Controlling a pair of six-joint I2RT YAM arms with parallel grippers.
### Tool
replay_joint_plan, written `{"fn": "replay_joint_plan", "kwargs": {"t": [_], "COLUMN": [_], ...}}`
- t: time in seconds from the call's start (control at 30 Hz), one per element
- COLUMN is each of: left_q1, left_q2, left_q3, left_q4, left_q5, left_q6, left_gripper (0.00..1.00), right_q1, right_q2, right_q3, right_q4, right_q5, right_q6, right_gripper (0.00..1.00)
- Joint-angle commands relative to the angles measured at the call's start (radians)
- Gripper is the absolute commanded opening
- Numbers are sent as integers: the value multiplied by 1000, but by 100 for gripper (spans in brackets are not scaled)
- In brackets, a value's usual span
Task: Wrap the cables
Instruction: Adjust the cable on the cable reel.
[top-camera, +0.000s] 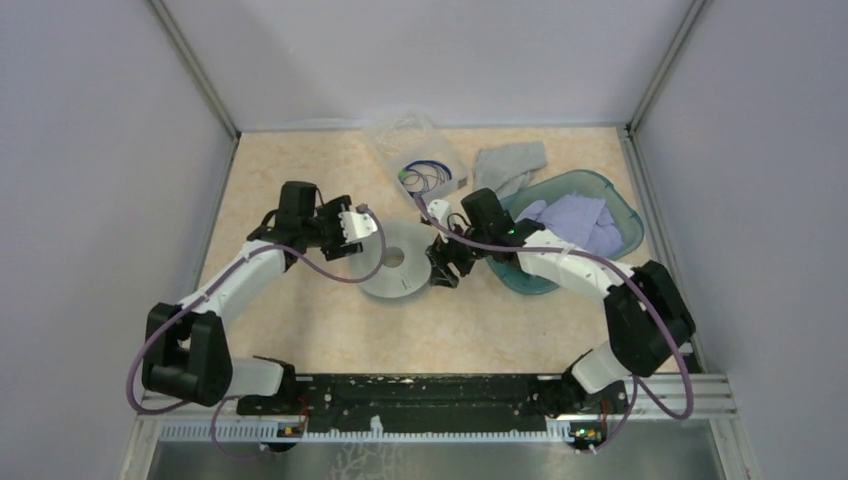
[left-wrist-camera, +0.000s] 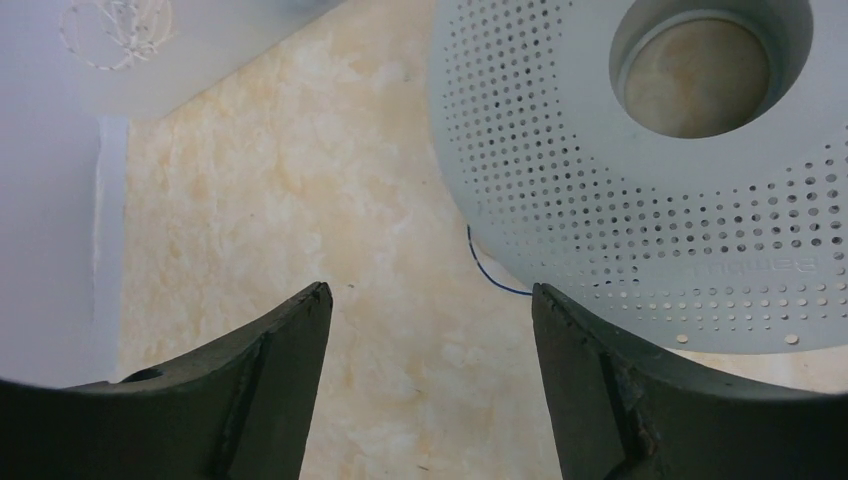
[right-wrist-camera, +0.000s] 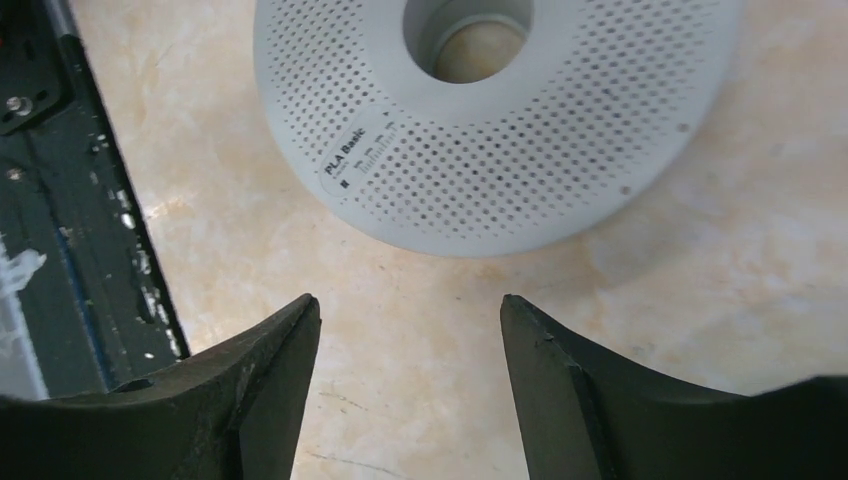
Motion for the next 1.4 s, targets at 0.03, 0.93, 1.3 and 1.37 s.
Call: {"fn": "replay_joint_plan", "kwargs": {"t": [0.03, 0.93, 1.3, 1.37], "left_q1": [79, 268, 268, 267], "left_q2": [-68, 251, 316, 296], "left_q3": [63, 144, 126, 116], "left_q4": [-41, -50, -12, 7], "left_q5": [192, 473, 479, 471], "left_q6": [-36, -1148, -1170, -1167], "left_gripper": [83, 100, 100, 100], "right_q1": [-23, -236, -246, -247], "right_q2": [-153, -332, -328, -327], "right_q3": [54, -11, -35, -37], "right_q4": [-19, 74, 84, 86], "right_q5": [207, 323, 306, 303], "right_q6": [-67, 35, 30, 30], "right_gripper": [70, 83, 83, 83]}}
